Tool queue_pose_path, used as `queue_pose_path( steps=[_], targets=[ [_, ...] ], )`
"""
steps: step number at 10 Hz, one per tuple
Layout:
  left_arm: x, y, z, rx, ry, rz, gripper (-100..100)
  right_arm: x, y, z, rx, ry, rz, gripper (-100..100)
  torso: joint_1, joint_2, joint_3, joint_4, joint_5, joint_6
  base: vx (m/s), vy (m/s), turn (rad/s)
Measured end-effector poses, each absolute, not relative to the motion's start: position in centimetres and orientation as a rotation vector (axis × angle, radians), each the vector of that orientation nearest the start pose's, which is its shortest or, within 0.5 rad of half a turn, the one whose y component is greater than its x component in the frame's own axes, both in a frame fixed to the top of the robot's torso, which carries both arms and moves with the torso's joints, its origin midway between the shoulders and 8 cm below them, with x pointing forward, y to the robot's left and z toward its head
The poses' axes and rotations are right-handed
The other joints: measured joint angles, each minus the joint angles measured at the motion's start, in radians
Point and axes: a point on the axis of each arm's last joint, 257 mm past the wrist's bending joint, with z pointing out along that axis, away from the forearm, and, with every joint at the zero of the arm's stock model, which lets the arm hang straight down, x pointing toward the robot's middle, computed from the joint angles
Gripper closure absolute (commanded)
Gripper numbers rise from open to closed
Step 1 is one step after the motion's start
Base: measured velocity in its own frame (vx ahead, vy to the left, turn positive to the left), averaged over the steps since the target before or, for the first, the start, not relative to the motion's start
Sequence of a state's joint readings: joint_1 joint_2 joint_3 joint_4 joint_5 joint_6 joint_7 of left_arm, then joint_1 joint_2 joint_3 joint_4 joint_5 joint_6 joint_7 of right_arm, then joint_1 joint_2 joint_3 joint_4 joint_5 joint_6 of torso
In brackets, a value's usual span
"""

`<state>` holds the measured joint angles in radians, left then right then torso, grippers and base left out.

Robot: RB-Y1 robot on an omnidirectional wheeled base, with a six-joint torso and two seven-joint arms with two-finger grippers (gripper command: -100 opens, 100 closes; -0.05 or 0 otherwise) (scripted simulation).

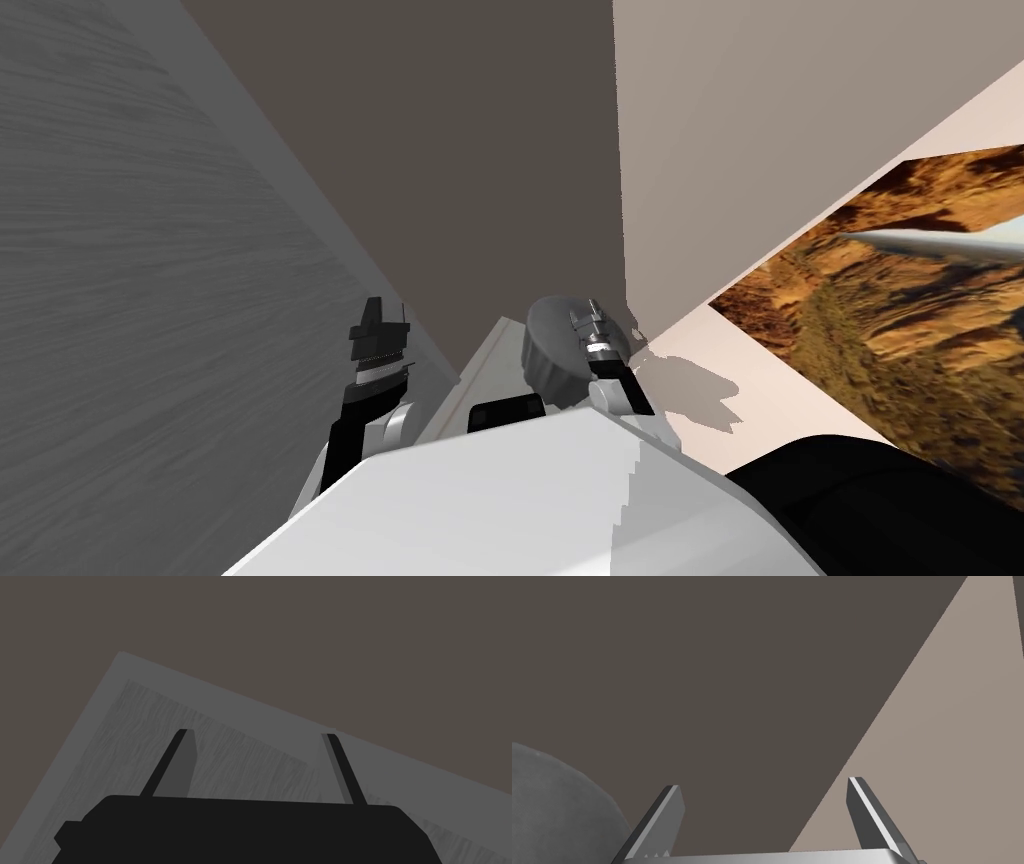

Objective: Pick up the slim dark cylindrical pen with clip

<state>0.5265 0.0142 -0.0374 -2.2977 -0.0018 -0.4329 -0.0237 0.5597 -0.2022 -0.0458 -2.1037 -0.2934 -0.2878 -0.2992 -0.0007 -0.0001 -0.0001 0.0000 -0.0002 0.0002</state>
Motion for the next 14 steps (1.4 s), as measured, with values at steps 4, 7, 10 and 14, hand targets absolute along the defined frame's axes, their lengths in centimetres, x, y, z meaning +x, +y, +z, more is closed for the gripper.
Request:
queue_pose_path(
  steps=[4,7,10,14],
  targets=[
    [35.1,27.0,1.0,-0.702,0.682,-1.291,0,38.2,-35.6,-16.7,1.426,0.748,1.55,-100,0.0,0.0,0.0,0.0,0.0,0.0,-0.002,-0.006,0.1],
    [35.1,27.0,1.0,-0.701,0.682,-1.291,0,38.1,-37.1,-20.7,1.598,0.74,1.559,-100,0.0,0.0,0.0,0.0,0.0,0.0,-0.003,-0.006,0.091],
    [35.1,27.0,1.0,-0.702,0.683,-1.291,0,37.5,-38.4,-24.0,1.764,0.707,1.56,-100,0.0,0.0,0.0,0.0,0.0,0.0,-0.003,-0.005,0.139],
    [35.1,27.0,1.0,-0.701,0.682,-1.291,0,36.0,-40.3,-28.0,1.968,0.638,1.541,-100,0.0,0.0,0.0,0.0,0.0,0.0,-0.003,-0.004,0.079]
  ],
)
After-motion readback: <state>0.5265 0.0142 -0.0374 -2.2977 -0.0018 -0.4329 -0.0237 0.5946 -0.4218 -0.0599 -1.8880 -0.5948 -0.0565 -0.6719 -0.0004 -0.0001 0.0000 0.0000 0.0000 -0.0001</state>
